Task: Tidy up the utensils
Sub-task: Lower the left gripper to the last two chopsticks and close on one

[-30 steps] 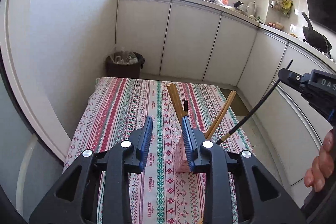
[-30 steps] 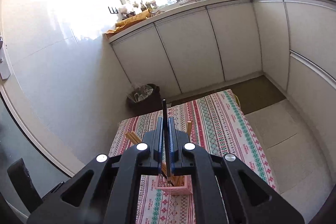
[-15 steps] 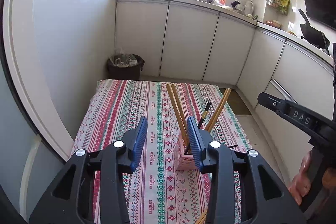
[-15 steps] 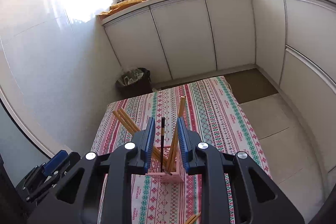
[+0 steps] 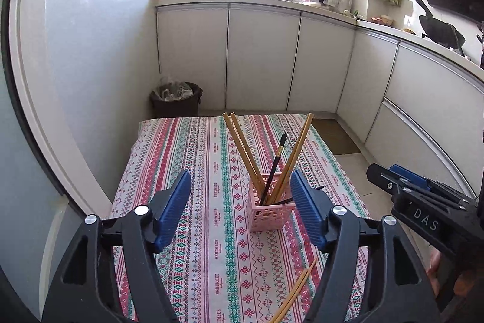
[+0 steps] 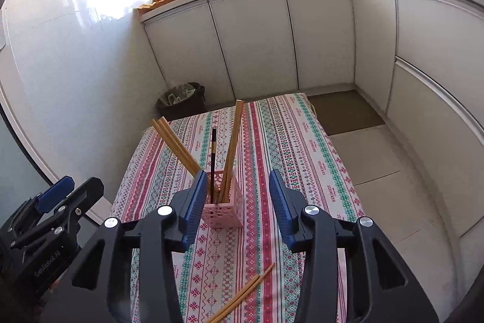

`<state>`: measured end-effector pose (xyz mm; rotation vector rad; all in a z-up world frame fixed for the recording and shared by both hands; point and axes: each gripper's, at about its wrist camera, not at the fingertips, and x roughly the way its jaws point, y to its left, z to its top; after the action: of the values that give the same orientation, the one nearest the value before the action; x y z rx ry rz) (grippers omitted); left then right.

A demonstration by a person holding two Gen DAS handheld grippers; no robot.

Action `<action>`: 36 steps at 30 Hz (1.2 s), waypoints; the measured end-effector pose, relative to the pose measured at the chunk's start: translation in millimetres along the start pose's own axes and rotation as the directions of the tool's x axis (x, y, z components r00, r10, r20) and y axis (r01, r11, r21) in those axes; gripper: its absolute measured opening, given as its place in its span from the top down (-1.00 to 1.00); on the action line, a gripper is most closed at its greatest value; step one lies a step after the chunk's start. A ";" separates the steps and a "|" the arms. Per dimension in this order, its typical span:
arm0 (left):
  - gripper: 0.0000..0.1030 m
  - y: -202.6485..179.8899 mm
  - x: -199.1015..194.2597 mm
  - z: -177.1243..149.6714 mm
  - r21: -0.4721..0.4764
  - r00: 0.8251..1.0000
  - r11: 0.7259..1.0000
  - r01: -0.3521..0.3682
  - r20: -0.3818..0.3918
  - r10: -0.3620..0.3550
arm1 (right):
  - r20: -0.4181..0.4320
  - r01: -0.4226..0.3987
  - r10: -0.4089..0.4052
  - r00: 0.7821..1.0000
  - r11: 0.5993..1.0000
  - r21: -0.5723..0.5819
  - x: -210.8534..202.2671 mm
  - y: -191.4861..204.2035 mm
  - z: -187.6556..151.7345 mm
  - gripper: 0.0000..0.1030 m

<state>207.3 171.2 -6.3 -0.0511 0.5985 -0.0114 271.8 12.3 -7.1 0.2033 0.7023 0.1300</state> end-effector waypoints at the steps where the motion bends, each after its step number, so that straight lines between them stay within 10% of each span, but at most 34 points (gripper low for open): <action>1: -0.35 -1.3 -0.9 -1.2 0.005 1.000 1.000 0.000 0.000 0.000 | -0.006 0.003 -0.003 1.000 1.000 0.000 -1.2 -1.3 -3.0 0.08; 8: -0.67 -9.9 -1.7 -14.7 0.045 0.999 0.999 -0.013 -0.043 0.014 | 0.012 0.028 -0.028 1.000 0.999 0.043 -13.2 -17.9 -22.7 -0.58; 18: -0.86 -29.5 24.7 -47.1 0.139 0.972 0.990 0.003 -0.233 0.030 | -0.050 0.143 -0.139 0.989 0.985 0.098 -19.8 -69.2 -64.4 -0.82; 28: -0.86 -69.7 115.5 -117.7 0.272 0.790 0.952 0.136 -0.610 0.061 | -0.347 0.188 -0.102 0.932 0.957 0.222 -17.7 -151.8 -158.3 -0.83; 36: -0.85 -78.3 169.1 -130.3 0.234 0.679 0.961 0.146 -0.730 0.074 | -0.359 0.120 -0.020 0.933 0.959 0.258 -14.8 -160.3 -170.2 -0.83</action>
<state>273.9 82.8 -204.9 0.2299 1.4150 -0.1633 157.6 -122.3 -161.2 0.4293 1.0877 -0.0034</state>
